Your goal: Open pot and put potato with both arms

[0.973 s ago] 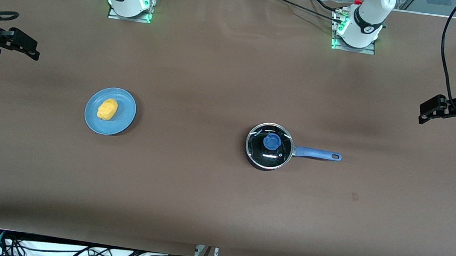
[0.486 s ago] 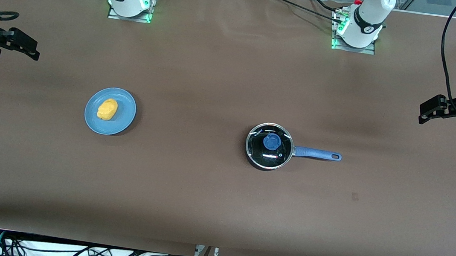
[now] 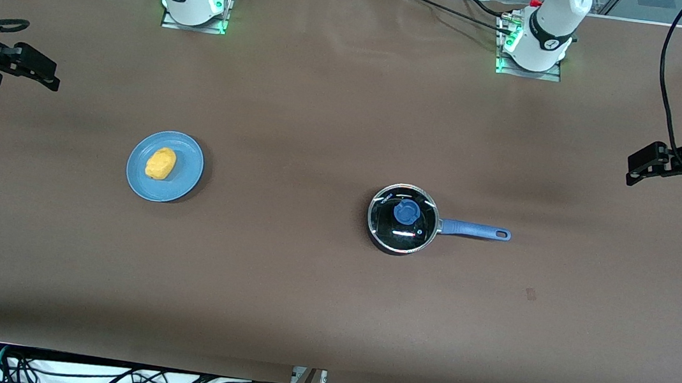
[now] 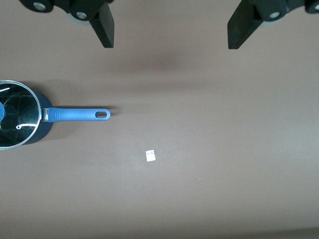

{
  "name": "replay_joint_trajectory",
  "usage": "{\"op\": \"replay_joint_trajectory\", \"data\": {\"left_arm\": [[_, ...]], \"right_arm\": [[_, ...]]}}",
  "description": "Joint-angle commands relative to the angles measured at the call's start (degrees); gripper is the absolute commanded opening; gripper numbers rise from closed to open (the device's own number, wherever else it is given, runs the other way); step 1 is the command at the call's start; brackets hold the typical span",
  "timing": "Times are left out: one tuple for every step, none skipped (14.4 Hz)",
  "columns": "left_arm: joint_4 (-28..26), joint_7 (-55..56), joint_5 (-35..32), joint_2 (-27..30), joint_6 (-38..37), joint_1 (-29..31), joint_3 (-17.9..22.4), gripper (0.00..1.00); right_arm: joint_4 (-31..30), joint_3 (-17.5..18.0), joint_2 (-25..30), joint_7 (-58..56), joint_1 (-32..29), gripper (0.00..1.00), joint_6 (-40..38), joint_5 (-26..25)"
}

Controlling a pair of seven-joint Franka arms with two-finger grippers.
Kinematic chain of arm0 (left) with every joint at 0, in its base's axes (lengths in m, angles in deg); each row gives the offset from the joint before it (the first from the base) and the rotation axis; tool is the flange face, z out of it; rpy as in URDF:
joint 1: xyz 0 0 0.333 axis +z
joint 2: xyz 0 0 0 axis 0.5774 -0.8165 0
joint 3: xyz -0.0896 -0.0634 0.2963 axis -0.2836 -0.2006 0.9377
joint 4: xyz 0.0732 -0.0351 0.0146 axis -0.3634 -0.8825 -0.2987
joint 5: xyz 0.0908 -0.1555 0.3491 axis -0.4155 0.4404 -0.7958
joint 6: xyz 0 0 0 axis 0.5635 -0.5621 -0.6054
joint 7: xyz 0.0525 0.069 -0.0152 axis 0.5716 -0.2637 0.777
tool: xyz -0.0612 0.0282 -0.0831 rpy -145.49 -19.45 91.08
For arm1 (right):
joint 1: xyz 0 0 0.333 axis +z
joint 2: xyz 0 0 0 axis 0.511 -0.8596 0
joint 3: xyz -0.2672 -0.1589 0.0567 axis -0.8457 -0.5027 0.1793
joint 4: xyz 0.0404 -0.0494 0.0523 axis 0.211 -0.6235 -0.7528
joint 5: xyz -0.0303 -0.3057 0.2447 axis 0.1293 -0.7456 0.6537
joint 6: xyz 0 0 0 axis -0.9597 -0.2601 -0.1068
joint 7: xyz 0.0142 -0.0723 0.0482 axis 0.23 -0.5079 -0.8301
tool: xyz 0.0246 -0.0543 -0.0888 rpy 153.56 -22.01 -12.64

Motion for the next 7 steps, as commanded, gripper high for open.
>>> {"op": "replay_joint_trajectory", "data": {"left_arm": [[1.9,-1.2,1.9,-0.9,-1.0,0.2,0.1,1.0],[1.9,-1.2,1.9,-0.9,-1.0,0.2,0.1,1.0],[1.8,-1.2,1.9,-0.9,-1.0,0.2,0.1,1.0],[1.9,-1.2,1.9,-0.9,-1.0,0.2,0.1,1.0],[1.9,-1.2,1.9,-0.9,-1.0,0.2,0.1,1.0],[1.9,-1.2,1.9,-0.9,-1.0,0.2,0.1,1.0],[1.9,-1.2,1.9,-0.9,-1.0,0.2,0.1,1.0]], "right_arm": [[-0.5,0.3,0.3,-0.3,-0.6,0.99,0.5,-0.1],[-0.5,0.3,0.2,-0.3,-0.7,1.0,0.5,0.0],[-0.5,0.3,0.3,-0.3,-0.7,1.0,0.3,-0.1],[-0.5,0.2,0.3,-0.3,-0.6,1.0,0.3,-0.2],[-0.5,0.2,0.5,-0.3,-0.6,1.0,0.1,-0.3],[-0.5,0.2,0.5,-0.3,-0.6,1.0,0.1,-0.9],[-0.5,0.2,0.4,-0.4,-0.6,1.0,0.3,-1.6]]}}
